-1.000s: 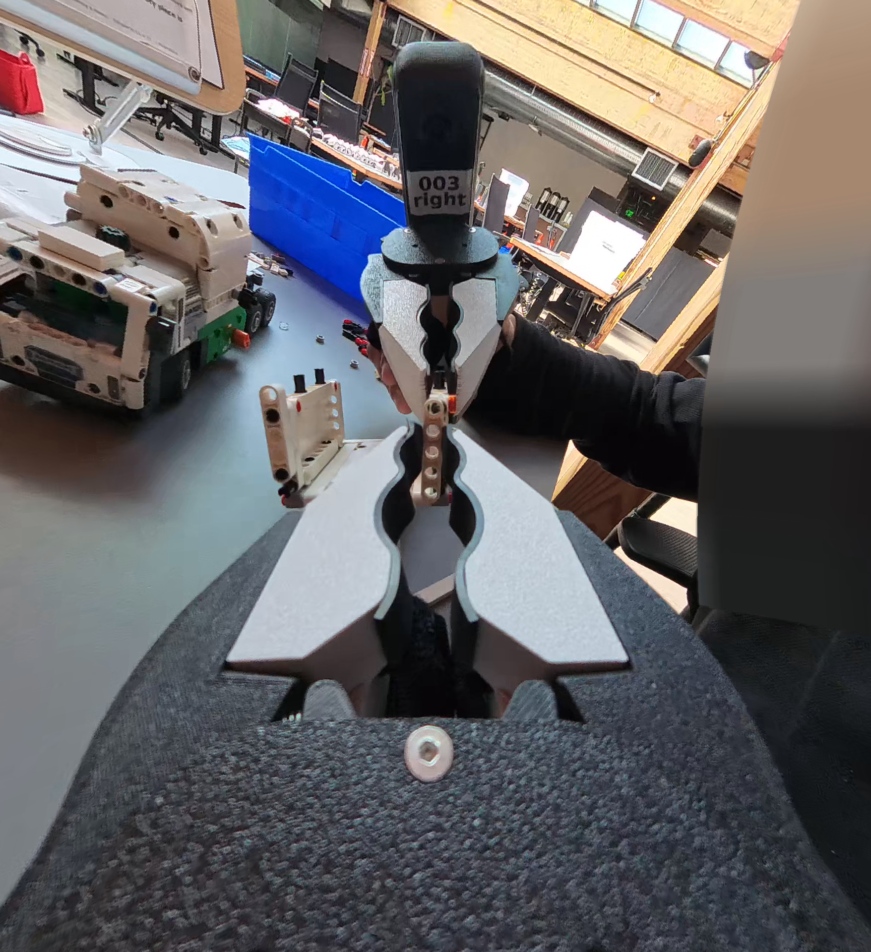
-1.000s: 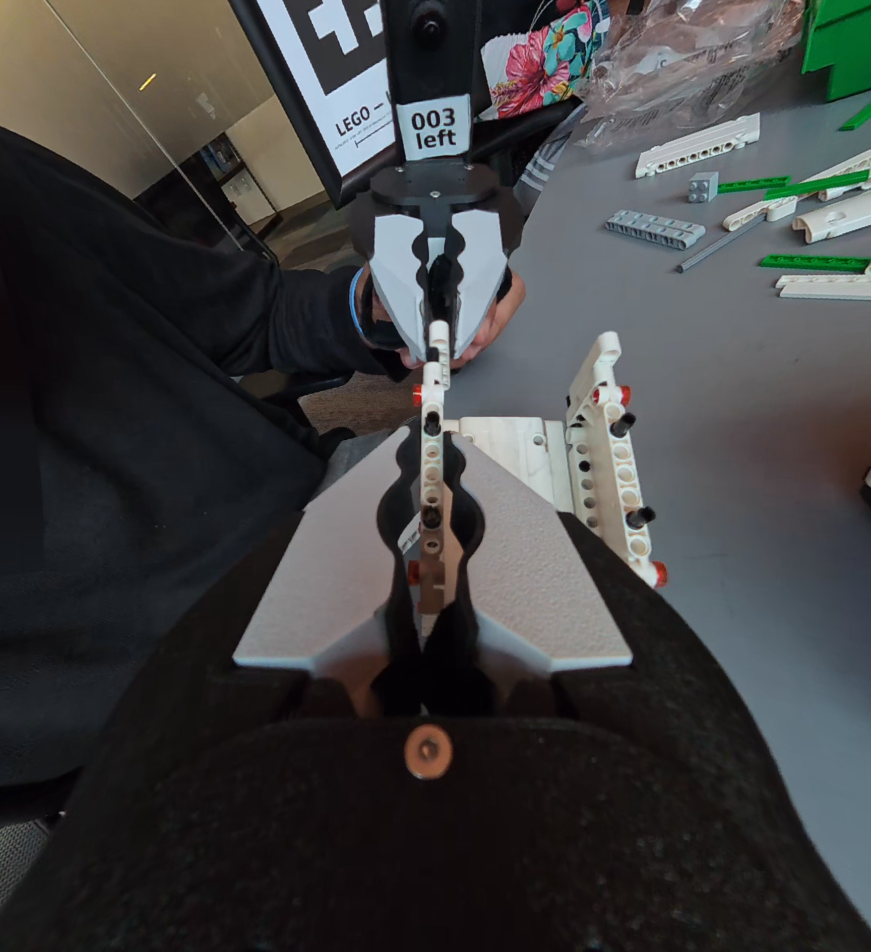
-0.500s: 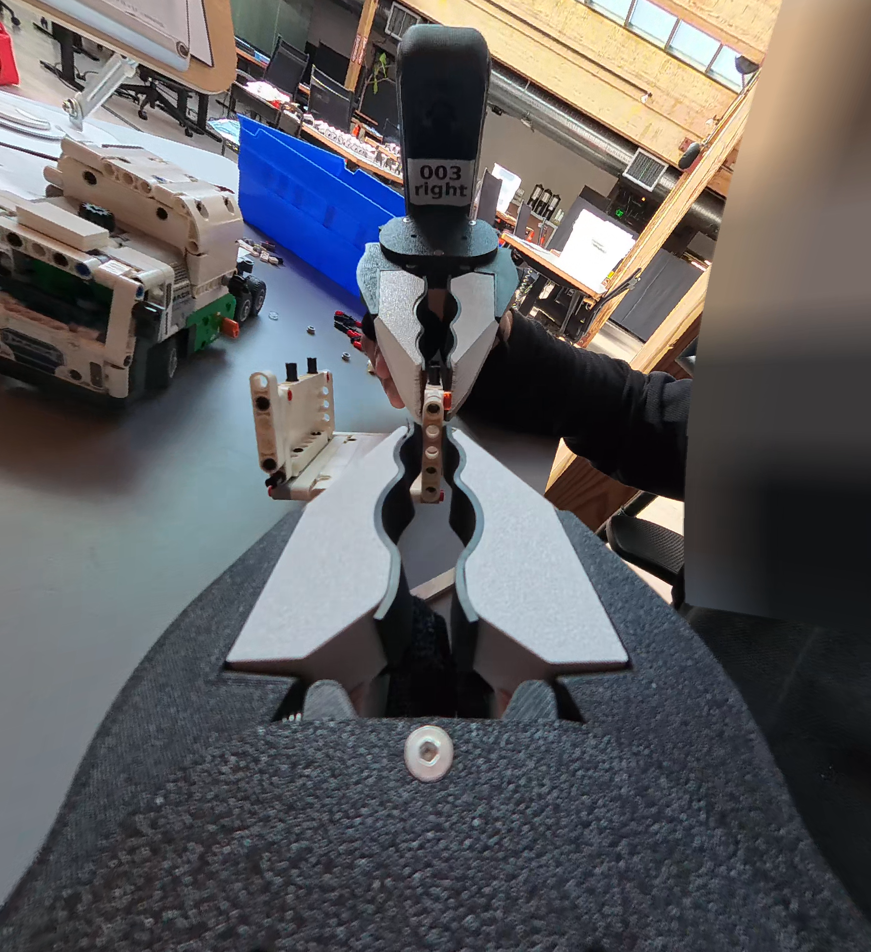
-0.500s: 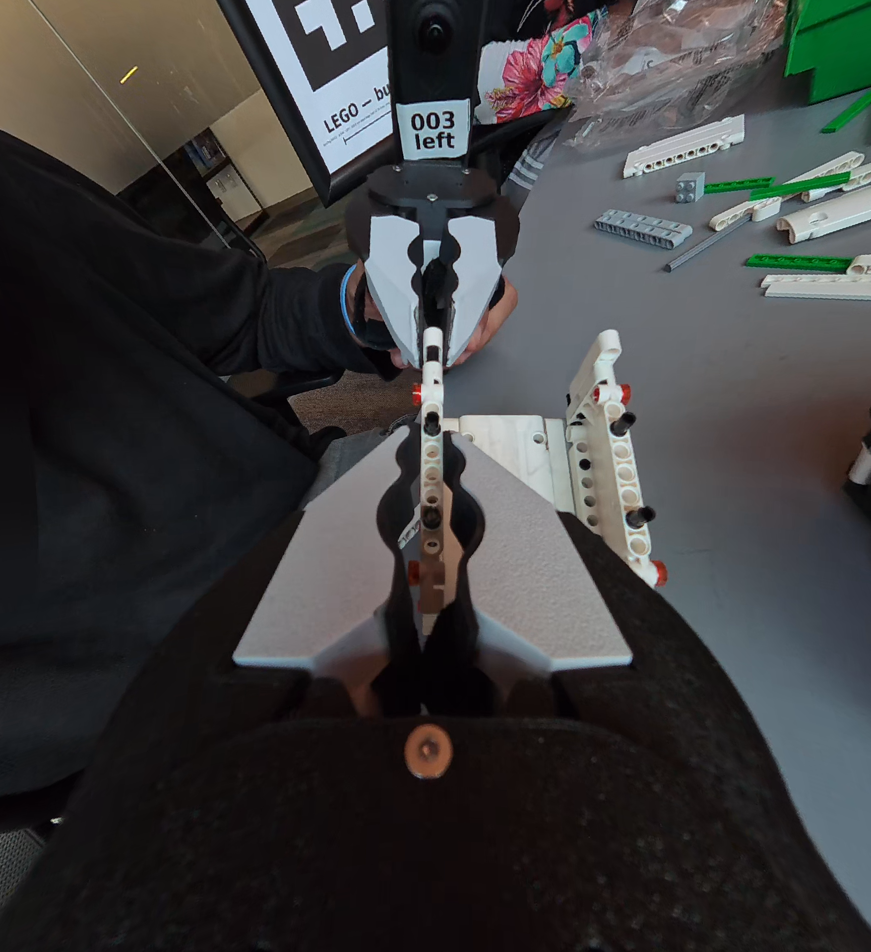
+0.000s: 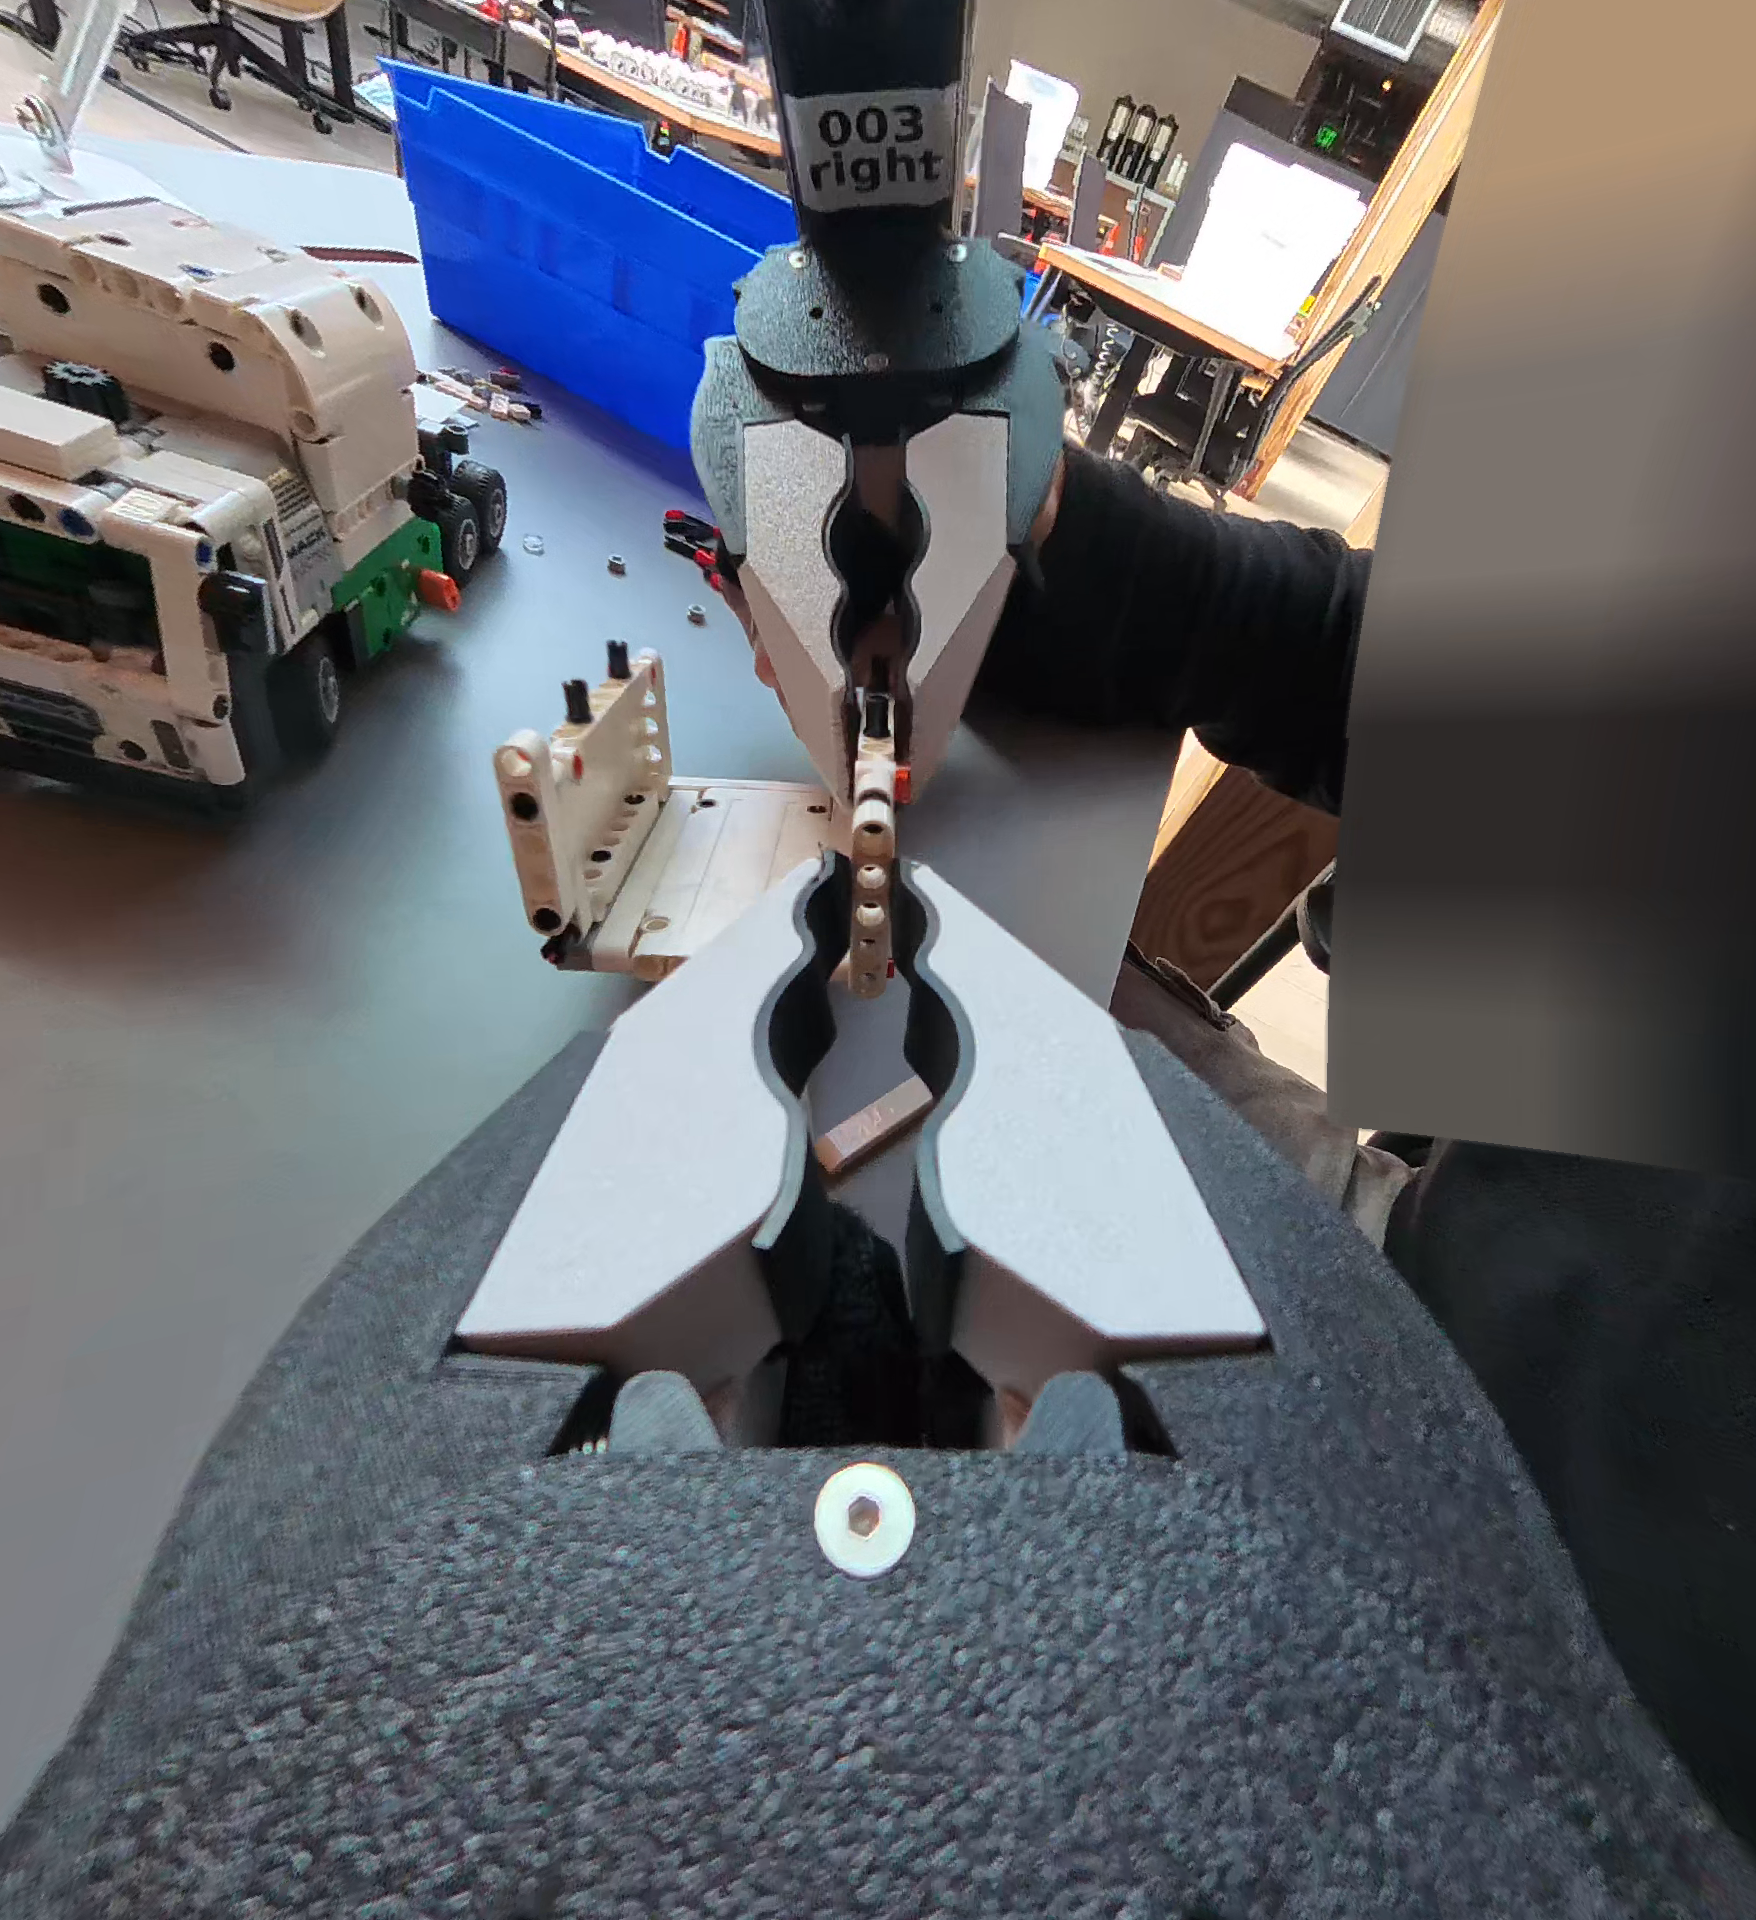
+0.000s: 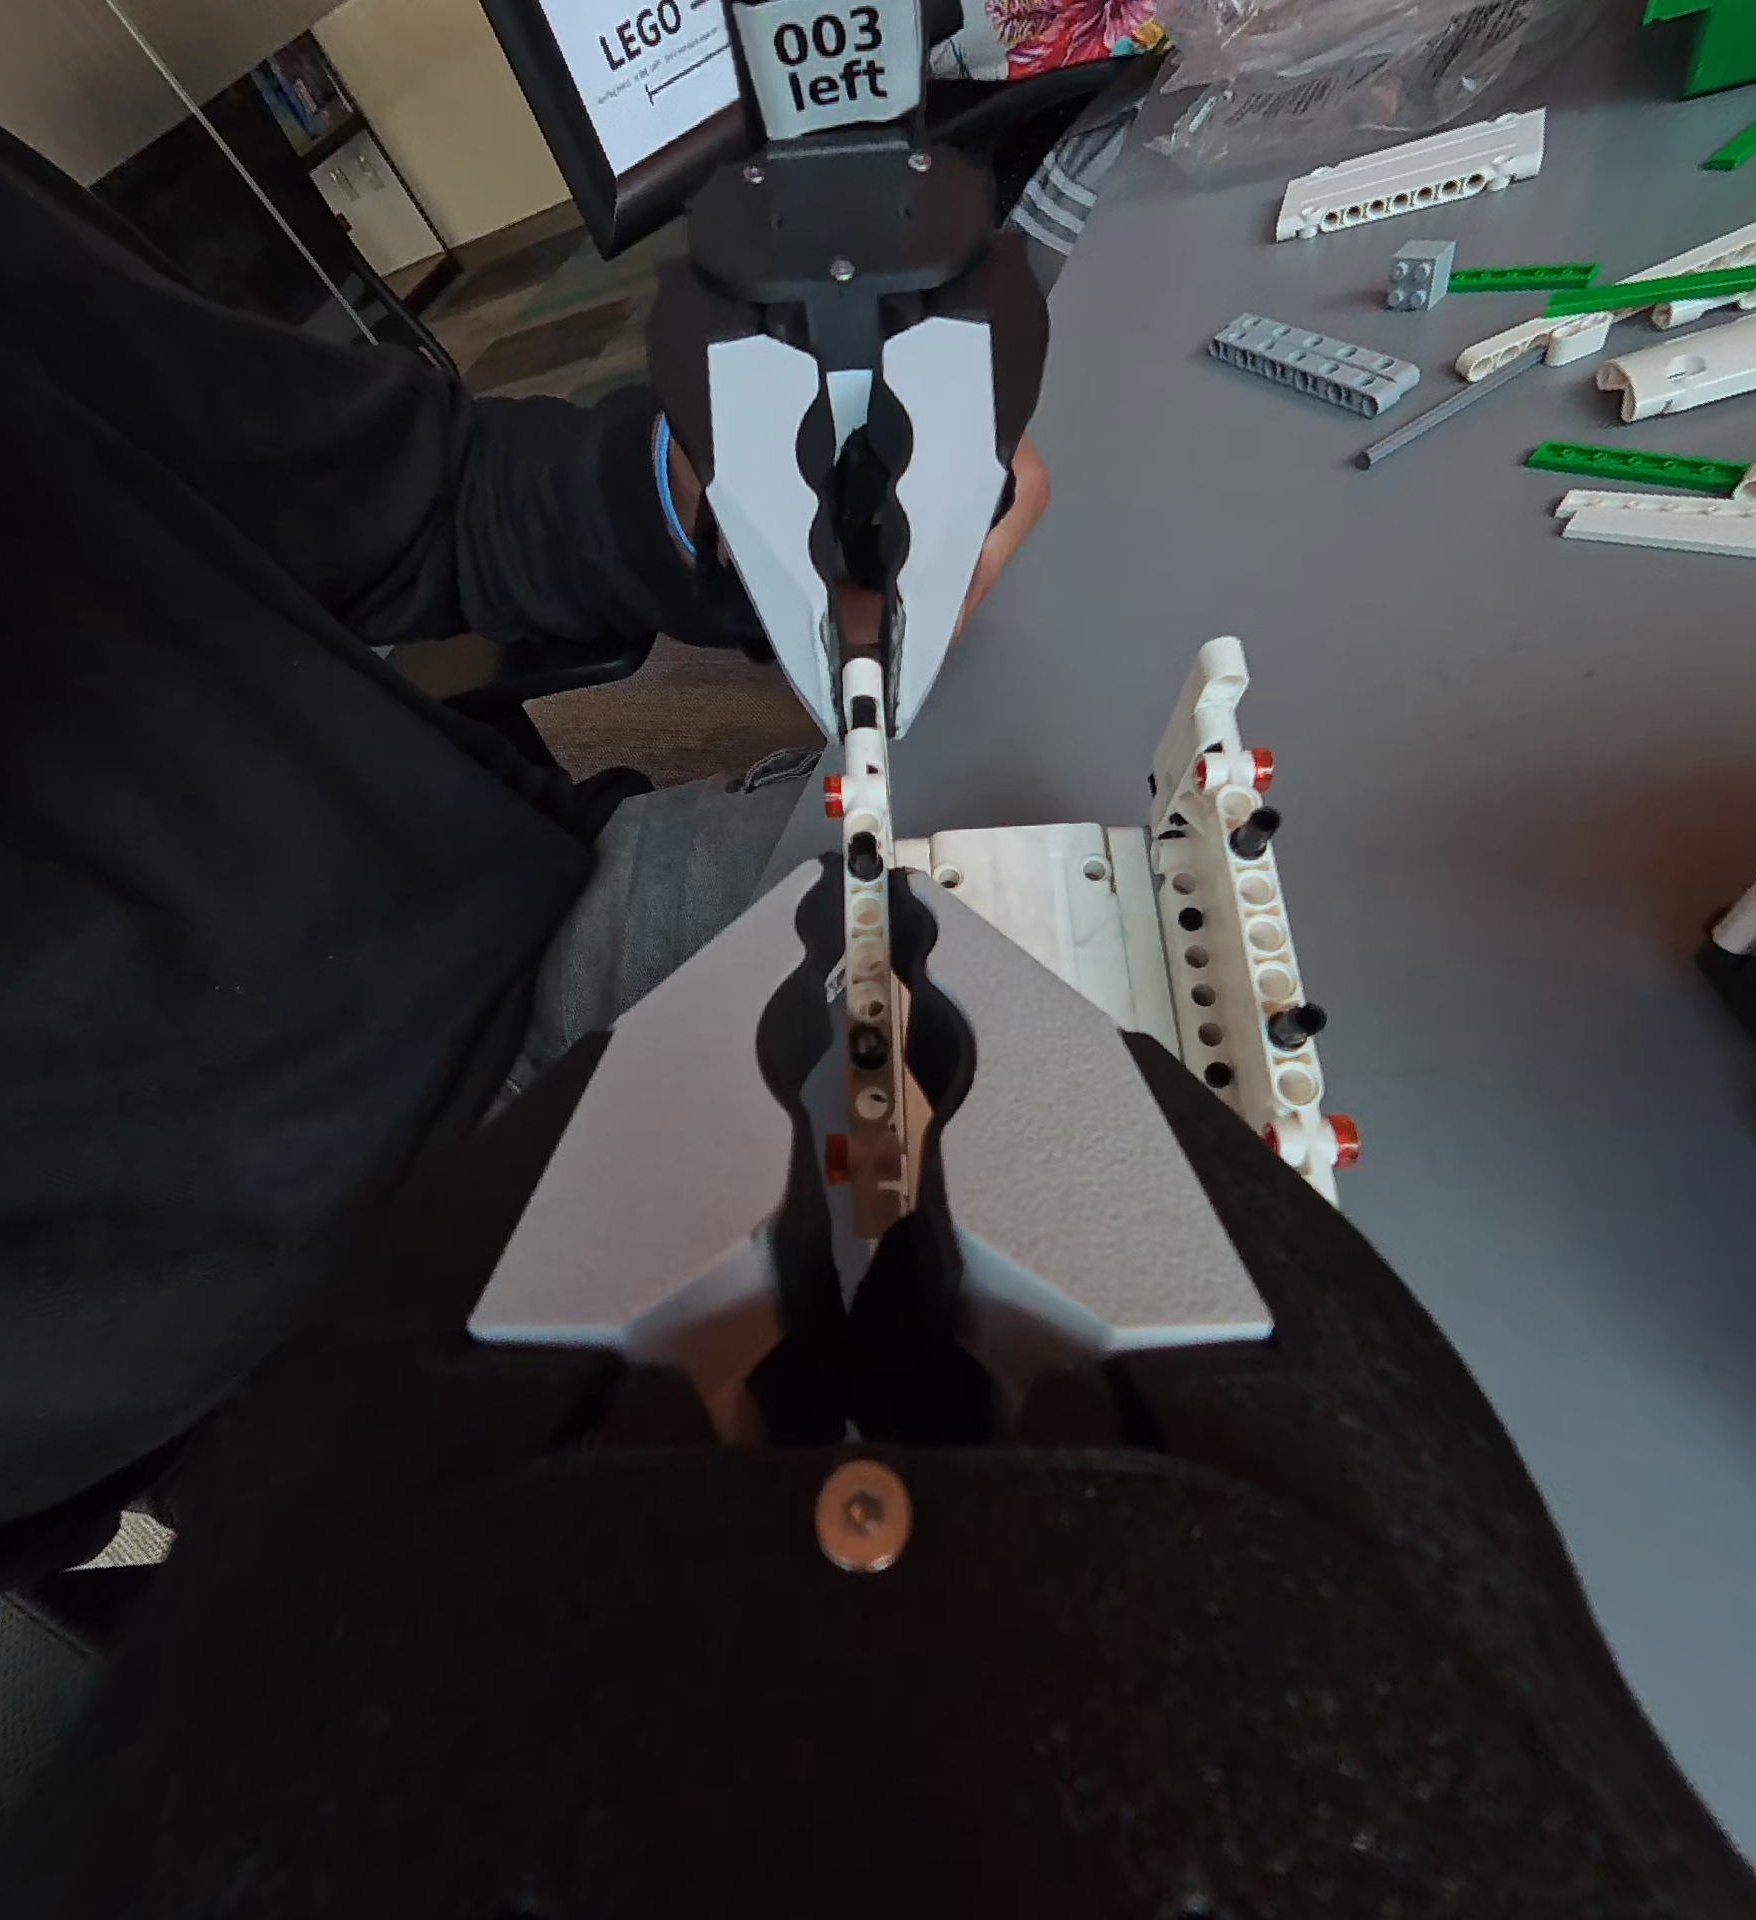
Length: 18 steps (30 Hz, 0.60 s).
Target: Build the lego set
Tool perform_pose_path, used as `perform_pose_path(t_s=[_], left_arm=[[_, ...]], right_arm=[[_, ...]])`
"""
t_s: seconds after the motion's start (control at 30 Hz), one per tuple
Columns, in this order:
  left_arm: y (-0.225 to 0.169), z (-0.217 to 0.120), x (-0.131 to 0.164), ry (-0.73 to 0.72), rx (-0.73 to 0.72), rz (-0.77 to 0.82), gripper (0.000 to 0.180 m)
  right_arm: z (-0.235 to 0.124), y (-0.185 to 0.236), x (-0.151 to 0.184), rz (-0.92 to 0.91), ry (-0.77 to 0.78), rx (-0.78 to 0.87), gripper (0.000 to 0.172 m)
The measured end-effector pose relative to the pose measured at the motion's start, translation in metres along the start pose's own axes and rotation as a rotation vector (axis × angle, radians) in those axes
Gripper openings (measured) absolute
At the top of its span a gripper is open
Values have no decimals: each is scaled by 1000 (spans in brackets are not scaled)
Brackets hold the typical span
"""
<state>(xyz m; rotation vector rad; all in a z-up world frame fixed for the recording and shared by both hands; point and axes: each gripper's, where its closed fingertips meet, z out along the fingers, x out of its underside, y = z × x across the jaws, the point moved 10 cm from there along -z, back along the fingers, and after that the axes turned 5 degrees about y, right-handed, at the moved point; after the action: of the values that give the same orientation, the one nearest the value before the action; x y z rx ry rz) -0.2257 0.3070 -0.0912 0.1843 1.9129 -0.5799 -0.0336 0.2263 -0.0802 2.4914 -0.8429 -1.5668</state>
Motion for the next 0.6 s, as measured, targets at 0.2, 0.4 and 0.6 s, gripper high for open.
perform_pose_path(t_s=[0.2,0.4,0.6], left_arm=[[-1,3,2,53,22,20,6],[0,4,3,76,8,17,6],[-2,8,5,116,-25,34,6]], right_arm=[[3,2,2,-13,39,-6,6],[4,1,2,-5,45,6,6],[5,0,4,-15,63,19,6]])
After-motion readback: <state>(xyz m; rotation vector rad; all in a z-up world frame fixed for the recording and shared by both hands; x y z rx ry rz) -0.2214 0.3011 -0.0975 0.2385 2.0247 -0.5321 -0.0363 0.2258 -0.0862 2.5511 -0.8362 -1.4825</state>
